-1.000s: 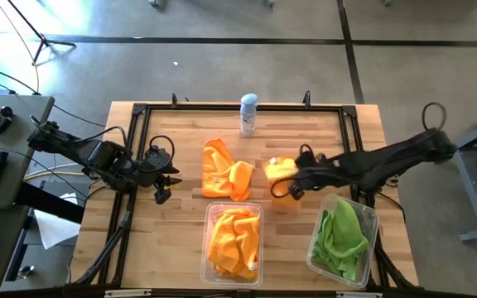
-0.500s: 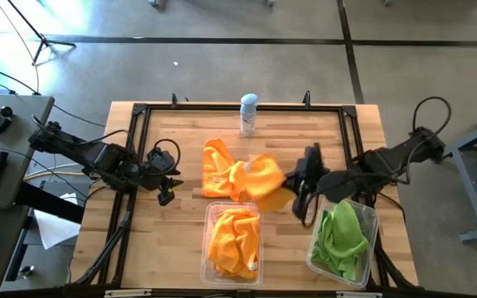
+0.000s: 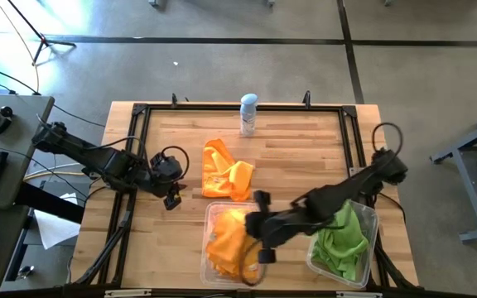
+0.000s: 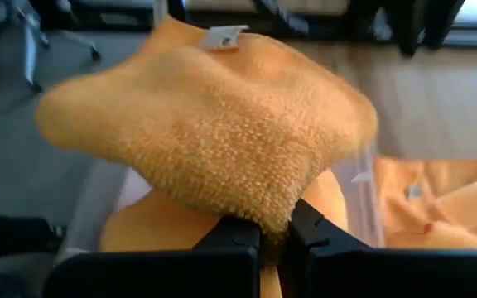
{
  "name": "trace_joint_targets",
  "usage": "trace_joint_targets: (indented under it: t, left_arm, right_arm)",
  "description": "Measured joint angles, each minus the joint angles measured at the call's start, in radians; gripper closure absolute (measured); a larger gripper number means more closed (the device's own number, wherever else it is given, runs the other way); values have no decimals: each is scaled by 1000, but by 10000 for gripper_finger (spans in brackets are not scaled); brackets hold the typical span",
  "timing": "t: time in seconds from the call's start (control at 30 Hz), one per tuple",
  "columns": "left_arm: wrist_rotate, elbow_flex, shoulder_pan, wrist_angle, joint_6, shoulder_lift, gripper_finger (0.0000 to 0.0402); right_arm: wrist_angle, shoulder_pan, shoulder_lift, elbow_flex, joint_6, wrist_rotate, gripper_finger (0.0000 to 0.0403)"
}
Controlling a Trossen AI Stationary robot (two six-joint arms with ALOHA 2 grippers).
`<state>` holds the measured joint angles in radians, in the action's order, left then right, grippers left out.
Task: Sort microfiber towel by color & place in baskets
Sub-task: Put the yellow towel into the left transparent bin
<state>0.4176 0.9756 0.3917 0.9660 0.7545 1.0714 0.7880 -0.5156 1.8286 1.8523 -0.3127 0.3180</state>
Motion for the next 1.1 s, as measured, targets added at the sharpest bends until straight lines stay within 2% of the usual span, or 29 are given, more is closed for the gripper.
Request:
trace_joint_targets:
  t: [0.2, 0.47, 0.53, 0.7, 0.87, 1.1]
  left_arm:
    - [0, 0, 36, -42, 29, 2, 257]
    - [3, 0, 75, -54, 55, 2, 257]
    - [3, 0, 81, -53, 55, 2, 257]
    - [14, 0, 88, -51, 52, 2, 257]
    - [15, 0, 88, -51, 32, 2, 257]
    - [17, 0, 87, -51, 53, 2, 257]
  right_arm:
    - [-4, 51, 152, -1, -3, -141, 402]
    - [26, 102, 326, 1, -47, -256, 402]
    - [20, 110, 354, 2, -54, -313, 402]
    - [23, 117, 399, 3, -64, -336, 395]
    - [19, 110, 402, 3, -80, -320, 362]
    - [66, 90, 409, 73, -58, -303, 281]
